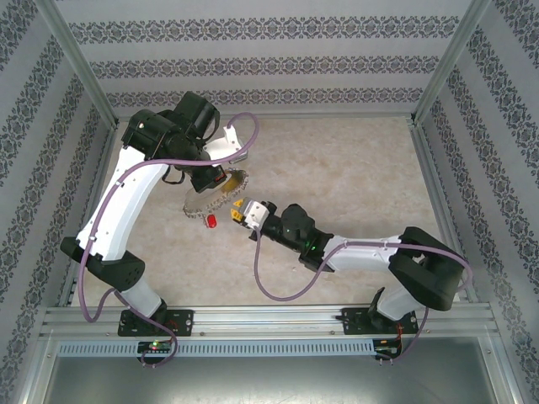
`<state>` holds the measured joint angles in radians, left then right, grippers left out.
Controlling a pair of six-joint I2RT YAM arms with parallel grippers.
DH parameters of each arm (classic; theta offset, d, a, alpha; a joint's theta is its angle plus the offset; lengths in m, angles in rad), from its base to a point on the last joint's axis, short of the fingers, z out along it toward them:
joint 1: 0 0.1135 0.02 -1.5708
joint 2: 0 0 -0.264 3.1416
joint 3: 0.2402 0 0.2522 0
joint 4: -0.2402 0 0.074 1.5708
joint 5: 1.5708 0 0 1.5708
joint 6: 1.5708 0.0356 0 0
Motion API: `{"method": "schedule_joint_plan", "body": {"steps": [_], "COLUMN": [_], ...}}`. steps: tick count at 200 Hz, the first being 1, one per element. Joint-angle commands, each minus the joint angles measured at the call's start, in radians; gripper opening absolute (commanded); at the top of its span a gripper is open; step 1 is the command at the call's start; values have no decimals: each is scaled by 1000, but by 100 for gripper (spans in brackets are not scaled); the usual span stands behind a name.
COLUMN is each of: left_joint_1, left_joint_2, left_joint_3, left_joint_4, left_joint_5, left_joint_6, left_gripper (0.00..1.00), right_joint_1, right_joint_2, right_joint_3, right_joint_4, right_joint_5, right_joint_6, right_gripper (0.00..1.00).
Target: Put the keys on the keyring
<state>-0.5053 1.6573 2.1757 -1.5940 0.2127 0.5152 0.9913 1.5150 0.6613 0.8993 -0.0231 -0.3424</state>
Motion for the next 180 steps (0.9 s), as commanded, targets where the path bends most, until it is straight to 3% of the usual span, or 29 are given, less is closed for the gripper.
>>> {"method": "schedule_joint_plan", "body": {"steps": [1,122,180], "left_joint_1": [-19,-22,-22], "left_joint_2": [-22,-45,-48], "left_joint_3": [16,-7,-11], "left_joint_4": [-37,-28,-26], "left_joint_5": [-18,-27,-24], "left_joint_6": [-13,-8,-9], "left_gripper": [0,0,0], "right_joint_1": [7,7,7], "right_joint_2": [23,55,75], "right_joint_3": [37,47,62], "right_joint_4": [79,107,114], "right_joint_5": [15,94,74], "right_joint_6": [15,-17,2], "right_gripper": [18,21,20]}}
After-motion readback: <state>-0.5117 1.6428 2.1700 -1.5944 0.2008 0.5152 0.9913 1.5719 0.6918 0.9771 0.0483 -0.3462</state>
